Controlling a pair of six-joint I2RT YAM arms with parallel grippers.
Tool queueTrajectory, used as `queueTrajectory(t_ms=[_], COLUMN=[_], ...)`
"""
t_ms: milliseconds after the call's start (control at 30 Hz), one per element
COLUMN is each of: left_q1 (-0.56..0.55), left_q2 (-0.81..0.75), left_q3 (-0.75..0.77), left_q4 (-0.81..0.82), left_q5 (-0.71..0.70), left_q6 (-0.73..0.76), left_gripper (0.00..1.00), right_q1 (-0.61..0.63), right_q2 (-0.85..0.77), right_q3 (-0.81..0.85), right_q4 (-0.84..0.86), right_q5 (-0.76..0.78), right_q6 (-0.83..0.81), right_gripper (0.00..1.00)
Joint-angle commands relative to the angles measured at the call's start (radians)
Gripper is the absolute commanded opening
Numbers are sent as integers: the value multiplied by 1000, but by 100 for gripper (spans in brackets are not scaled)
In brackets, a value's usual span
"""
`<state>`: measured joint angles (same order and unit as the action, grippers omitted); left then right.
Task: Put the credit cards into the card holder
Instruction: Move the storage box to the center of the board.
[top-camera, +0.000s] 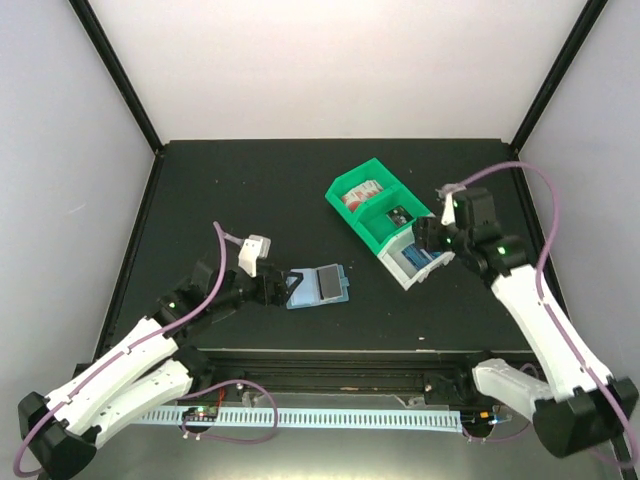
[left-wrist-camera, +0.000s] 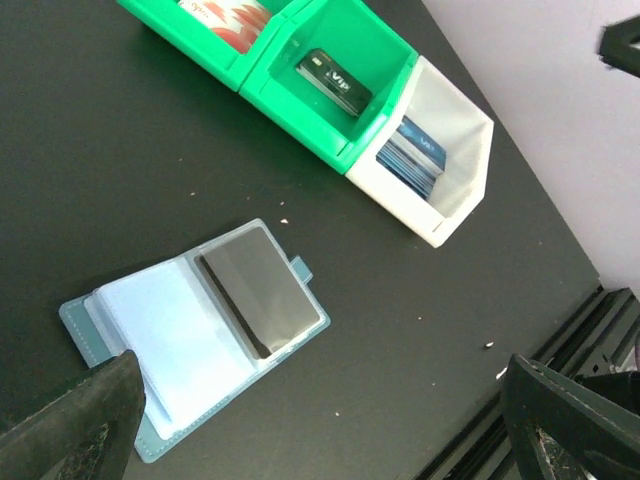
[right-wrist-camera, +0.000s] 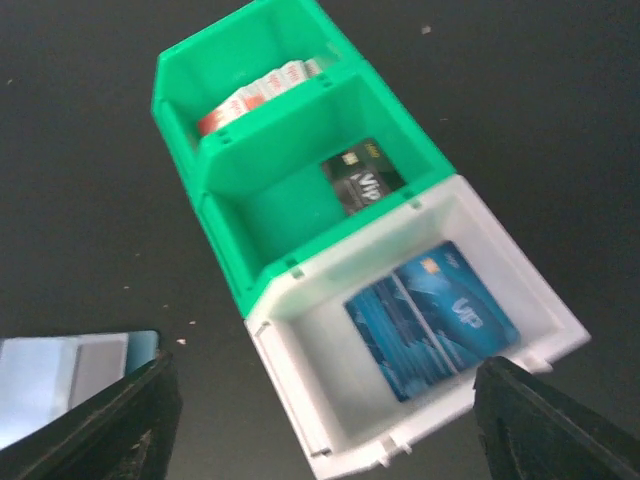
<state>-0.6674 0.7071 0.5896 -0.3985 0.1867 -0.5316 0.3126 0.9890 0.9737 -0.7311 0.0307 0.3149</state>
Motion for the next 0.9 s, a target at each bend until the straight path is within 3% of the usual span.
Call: queueTrajectory(t_ms=[0, 267, 367, 500, 700, 867], left_q1=[6, 8, 10, 16, 29, 32], left_q2=[23, 202, 291, 392, 544, 801], left_q3=[-3, 6, 65, 113, 179, 401], left_q4=[97, 250, 232, 243, 371, 329], left_q5=[47, 136, 173, 205, 218, 175], left_q6=[-50, -118, -92, -58, -89, -169], left_gripper=[99, 99, 99, 99, 99, 99], right_q1=[-4, -40, -99, -171, -176, -177], right_q2=[219, 458, 549, 643, 750, 817], right_q3=[97, 176, 192, 212, 247, 268], right_q4=[-18, -23, -58, -66, -60, -21], right_q5=[-149, -189, -129, -92, -77, -12], right_q6=[-254, -583, -670, -701, -729, -715], right_gripper=[78, 75, 65, 61, 63, 65])
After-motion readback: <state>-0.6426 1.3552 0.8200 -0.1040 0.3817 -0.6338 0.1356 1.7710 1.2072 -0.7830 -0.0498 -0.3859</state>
